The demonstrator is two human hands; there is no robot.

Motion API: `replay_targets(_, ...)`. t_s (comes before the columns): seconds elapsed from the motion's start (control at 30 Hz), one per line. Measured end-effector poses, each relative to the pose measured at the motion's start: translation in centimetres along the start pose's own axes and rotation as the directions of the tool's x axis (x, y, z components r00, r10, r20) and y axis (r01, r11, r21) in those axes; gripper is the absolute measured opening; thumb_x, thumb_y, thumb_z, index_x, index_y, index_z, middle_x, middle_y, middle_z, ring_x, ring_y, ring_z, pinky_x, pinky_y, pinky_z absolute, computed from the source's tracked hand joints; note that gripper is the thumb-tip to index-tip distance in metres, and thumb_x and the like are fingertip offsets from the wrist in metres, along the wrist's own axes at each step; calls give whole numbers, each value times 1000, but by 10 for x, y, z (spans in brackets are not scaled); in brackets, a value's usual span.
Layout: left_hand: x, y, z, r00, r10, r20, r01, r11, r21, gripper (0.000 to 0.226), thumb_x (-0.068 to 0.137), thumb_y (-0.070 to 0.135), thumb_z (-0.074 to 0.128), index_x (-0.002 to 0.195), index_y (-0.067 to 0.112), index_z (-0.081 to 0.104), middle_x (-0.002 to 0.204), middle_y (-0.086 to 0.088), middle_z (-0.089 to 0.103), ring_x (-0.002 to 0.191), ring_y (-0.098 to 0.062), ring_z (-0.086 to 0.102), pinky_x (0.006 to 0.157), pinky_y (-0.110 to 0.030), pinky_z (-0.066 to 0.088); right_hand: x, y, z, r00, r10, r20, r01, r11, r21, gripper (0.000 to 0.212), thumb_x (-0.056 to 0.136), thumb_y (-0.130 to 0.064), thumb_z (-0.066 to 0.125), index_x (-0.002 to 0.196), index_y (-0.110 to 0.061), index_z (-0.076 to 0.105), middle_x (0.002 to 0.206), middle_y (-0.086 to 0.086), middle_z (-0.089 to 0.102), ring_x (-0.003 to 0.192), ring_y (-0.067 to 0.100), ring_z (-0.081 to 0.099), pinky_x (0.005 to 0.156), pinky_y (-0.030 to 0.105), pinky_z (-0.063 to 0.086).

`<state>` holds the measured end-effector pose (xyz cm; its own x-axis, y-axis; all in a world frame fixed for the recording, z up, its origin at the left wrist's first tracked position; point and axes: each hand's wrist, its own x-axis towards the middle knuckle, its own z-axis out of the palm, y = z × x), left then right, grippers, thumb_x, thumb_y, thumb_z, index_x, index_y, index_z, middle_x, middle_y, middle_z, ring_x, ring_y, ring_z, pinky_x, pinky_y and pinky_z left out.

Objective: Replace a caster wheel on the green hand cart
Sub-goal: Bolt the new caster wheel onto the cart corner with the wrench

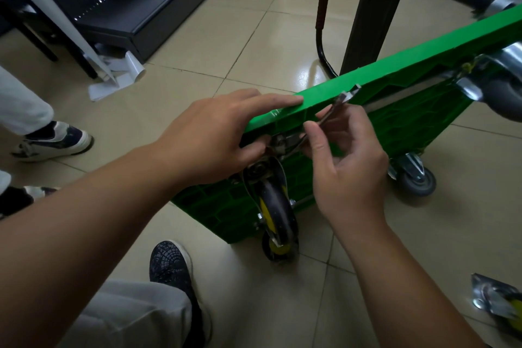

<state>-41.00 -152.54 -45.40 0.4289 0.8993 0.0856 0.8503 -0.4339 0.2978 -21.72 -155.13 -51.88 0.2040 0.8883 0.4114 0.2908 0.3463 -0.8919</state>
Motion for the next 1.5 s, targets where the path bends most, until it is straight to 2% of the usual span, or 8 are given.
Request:
replay_targets(0.2,0,1,0,1000,-1,11,1,1000,11,67,93,37,59,152,56,34,122,9,63,102,-19,64,80,-45,55,4,8,4,920,391,-28,-358,866,348,7,100,-13,64,99,-15,57,89,-5,67,87,15,76,69,36,65)
replay_targets(0.63,0,3,-1,1000,5,-2,-5,1000,16,68,93,35,60,153,53,36,122,9,64,99,-21,65,77,-46,55,2,20,9,950,301,-77,-272,925,265,14,101,-20,65,95,-27,54,89,1,67,80,16,76,65,39,65)
replay_targets(0.87,0,1,0,1000,5,0,-5,1000,17,68,93,34,60,153,53,37,119,8,64,100,-22,64,77,-46,54,-2,52,13,537,840,78,-616,328,716,13,104,-9,56,94,-2,53,99,26,68,83,29,77,68,40,65)
replay_targets(1.0,1,0,1,1000,24,-10,-24,1000,11,67,93,33,60,153,52,37,117,9,63,94,-21,63,73,-46,54,-13,63,17,245,889,388,-592,-179,785,16,106,-10,51,109,5,55,106,31,70,100,35,73,62,38,65)
replay_targets(1.13,0,-1,1,1000,18,-19,-18,1000,23,70,92,32,63,153,53,36,121,13,63,95,-19,64,73,-43,55,-28,65,27,172,869,463,-514,-322,795,17,106,-9,51,104,7,56,70,27,72,63,33,75,53,36,63)
replay_targets(1.23,0,-1,1,1000,22,-15,-22,1000,21,69,93,33,63,153,54,36,121,12,63,96,-19,64,74,-44,55,-28,67,18,208,921,328,-562,-162,811,13,105,-10,53,104,3,55,88,28,71,86,33,74,58,37,64)
replay_targets(1.37,0,-1,1,1000,19,-8,-19,1000,22,68,92,35,61,153,55,35,122,11,64,98,-20,65,75,-45,55,-21,58,-6,693,694,-192,-508,660,554,9,103,-8,58,98,-7,50,99,21,62,85,26,75,69,38,65)
replay_targets(1.5,1,-1,2,1000,21,-10,-20,1000,17,66,93,37,60,152,56,35,122,11,64,97,-19,65,75,-44,55,-12,21,-8,937,313,-153,-244,904,351,10,100,-10,63,102,-17,57,94,3,69,91,21,76,70,34,64)
